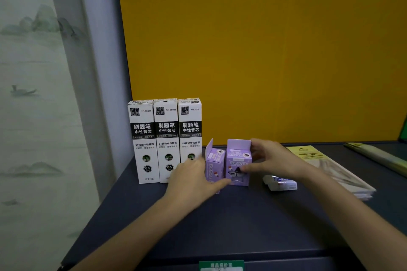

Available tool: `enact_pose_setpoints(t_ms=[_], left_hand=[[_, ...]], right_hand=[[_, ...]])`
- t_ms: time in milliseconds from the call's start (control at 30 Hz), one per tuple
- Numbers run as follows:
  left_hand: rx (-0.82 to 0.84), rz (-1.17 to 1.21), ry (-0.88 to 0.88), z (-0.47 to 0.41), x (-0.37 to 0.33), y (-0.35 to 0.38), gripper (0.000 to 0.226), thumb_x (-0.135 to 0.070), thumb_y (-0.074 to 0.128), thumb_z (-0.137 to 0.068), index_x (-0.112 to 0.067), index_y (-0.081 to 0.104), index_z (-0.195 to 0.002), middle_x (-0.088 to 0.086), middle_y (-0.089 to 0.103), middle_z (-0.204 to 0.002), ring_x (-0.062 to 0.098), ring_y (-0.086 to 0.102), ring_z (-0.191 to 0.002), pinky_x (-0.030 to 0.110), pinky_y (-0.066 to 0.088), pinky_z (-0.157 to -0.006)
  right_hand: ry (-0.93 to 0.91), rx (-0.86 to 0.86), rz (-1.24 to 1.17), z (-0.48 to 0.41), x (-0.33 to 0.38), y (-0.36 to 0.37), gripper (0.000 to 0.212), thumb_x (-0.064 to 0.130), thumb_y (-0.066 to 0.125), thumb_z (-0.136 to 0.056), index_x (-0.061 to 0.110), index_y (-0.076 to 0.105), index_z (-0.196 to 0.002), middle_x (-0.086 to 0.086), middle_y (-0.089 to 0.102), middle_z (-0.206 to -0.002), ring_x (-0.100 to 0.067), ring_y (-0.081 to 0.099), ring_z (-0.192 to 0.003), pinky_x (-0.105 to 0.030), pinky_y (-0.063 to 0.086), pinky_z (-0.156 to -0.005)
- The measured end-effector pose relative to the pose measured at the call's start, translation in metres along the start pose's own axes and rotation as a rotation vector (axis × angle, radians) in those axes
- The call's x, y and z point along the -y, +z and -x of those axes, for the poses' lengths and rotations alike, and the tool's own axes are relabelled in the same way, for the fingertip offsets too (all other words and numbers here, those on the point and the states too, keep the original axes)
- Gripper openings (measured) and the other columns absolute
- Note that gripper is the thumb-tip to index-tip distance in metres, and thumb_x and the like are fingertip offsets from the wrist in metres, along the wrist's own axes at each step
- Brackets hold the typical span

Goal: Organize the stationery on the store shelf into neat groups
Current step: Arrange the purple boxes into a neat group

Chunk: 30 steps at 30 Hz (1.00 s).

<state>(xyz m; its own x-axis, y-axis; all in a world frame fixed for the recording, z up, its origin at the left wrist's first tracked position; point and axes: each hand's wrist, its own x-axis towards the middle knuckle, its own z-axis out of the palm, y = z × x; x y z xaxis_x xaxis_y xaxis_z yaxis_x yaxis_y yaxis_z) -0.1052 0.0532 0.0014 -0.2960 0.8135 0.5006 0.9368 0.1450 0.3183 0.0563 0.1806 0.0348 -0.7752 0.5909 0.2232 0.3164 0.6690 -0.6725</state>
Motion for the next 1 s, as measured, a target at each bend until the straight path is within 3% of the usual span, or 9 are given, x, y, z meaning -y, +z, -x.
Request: enact_pose_setpoints(t_ms=[100, 233, 333, 433, 533, 633, 733, 900, 1000], left_hand=[[-0.013, 0.05, 0.016, 0.0, 0.004, -0.004, 0.055, -0.054, 0.058, -0.075, -0.028, 0.047, -0.123, 0.005, 0.069, -0.095, 0.026, 0.061, -0.092, 0.029, 0.044, -0.068], [0.093, 0.414, 0.024, 0.003, 0.017, -0.026, 0.027, -0.05, 0.067, -0.067, -0.029, 0.058, -0.082, -0.003, 0.067, -0.065, 0.016, 0.062, -0.062, 0.035, 0.049, -0.063], [0.291, 0.804, -0.069, 0.004, 0.018, -0.042, 0.029, -0.03, 0.07, -0.075, -0.021, 0.062, -0.102, 0.001, 0.075, -0.09, 0.021, 0.07, -0.078, 0.045, 0.055, -0.075], [0.403, 0.96, -0.095, 0.006, 0.014, -0.045, 0.03, -0.017, 0.062, -0.081, -0.023, 0.058, -0.11, -0.003, 0.076, -0.095, 0.014, 0.071, -0.082, 0.035, 0.058, -0.071], [0.45, 1.008, -0.071, 0.008, -0.003, -0.038, 0.033, -0.018, 0.062, -0.079, -0.021, 0.056, -0.111, -0.004, 0.075, -0.096, 0.013, 0.071, -0.078, 0.024, 0.057, -0.059], [0.5, 1.027, -0.04, 0.009, -0.036, -0.026, 0.037, -0.019, 0.065, -0.074, -0.016, 0.054, -0.11, -0.003, 0.075, -0.097, 0.015, 0.07, -0.075, 0.024, 0.056, -0.056], [0.524, 1.068, 0.007, 0.01, -0.076, -0.013, 0.044, -0.021, 0.076, -0.069, -0.013, 0.054, -0.107, -0.001, 0.074, -0.098, 0.016, 0.07, -0.076, 0.024, 0.056, -0.055], [0.554, 1.15, 0.156, 0.017, -0.168, 0.018, 0.055, -0.042, 0.08, -0.056, -0.021, 0.059, -0.102, 0.0, 0.073, -0.105, 0.017, 0.07, -0.092, 0.019, 0.055, -0.069], [0.581, 1.168, 0.18, 0.024, -0.236, 0.051, 0.067, -0.04, 0.083, -0.046, -0.015, 0.057, -0.102, 0.003, 0.073, -0.103, 0.02, 0.069, -0.094, 0.025, 0.057, -0.076]], right_hand=[[0.006, -0.036, -0.035, 0.009, 0.005, 0.0, 0.046, 0.016, 0.076, -0.075, 0.018, 0.057, -0.117, -0.002, 0.069, -0.11, -0.013, 0.065, -0.099, -0.036, 0.054, -0.089], [0.027, -0.18, -0.221, 0.032, 0.013, -0.002, 0.04, 0.014, 0.071, -0.079, 0.02, 0.056, -0.115, -0.001, 0.069, -0.11, -0.017, 0.066, -0.101, -0.039, 0.054, -0.088], [0.052, -0.287, -0.383, 0.057, 0.017, -0.005, 0.035, 0.009, 0.064, -0.083, 0.015, 0.052, -0.115, -0.003, 0.069, -0.108, -0.009, 0.068, -0.093, -0.023, 0.056, -0.071], [0.116, -0.374, -0.503, 0.089, 0.012, -0.009, 0.032, 0.009, 0.06, -0.084, 0.013, 0.051, -0.114, -0.006, 0.069, -0.102, -0.003, 0.068, -0.079, -0.014, 0.051, -0.058], [0.172, -0.426, -0.502, 0.122, 0.003, -0.021, 0.035, 0.014, 0.065, -0.082, 0.017, 0.053, -0.115, -0.006, 0.069, -0.105, -0.005, 0.068, -0.081, -0.016, 0.051, -0.058], [0.216, -0.486, -0.5, 0.156, -0.011, -0.041, 0.043, 0.022, 0.073, -0.077, 0.017, 0.053, -0.115, -0.008, 0.069, -0.105, -0.006, 0.068, -0.081, -0.017, 0.052, -0.059], [0.244, -0.525, -0.485, 0.192, -0.026, -0.062, 0.033, 0.014, 0.063, -0.082, 0.016, 0.053, -0.114, -0.005, 0.07, -0.103, -0.011, 0.068, -0.085, -0.017, 0.053, -0.059], [0.291, -0.573, -0.388, 0.274, -0.058, -0.118, 0.029, 0.013, 0.061, -0.084, 0.016, 0.056, -0.112, -0.009, 0.067, -0.106, -0.016, 0.068, -0.089, -0.019, 0.054, -0.064], [0.344, -0.642, -0.372, 0.33, -0.087, -0.159, 0.027, 0.015, 0.063, -0.082, 0.017, 0.058, -0.108, -0.003, 0.071, -0.101, -0.014, 0.068, -0.09, -0.018, 0.054, -0.066]])
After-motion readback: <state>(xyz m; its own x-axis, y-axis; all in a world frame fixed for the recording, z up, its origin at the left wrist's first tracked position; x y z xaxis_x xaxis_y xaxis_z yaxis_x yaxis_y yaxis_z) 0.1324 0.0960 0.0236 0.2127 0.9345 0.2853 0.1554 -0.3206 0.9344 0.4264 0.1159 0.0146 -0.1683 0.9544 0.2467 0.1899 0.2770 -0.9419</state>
